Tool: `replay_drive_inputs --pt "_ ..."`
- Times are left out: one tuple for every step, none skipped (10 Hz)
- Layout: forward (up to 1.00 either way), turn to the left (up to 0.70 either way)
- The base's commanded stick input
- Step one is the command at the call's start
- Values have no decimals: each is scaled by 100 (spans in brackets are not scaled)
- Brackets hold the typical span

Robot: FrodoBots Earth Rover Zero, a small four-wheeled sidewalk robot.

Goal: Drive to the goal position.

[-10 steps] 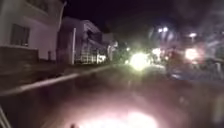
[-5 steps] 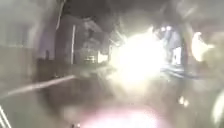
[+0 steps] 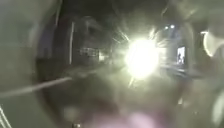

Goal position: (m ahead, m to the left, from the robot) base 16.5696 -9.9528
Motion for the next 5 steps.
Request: replay_drive_inputs --pt "100 -27" --pt "100 -27" --pt "100 -27" --pt "100 -27" --pt "100 -27"
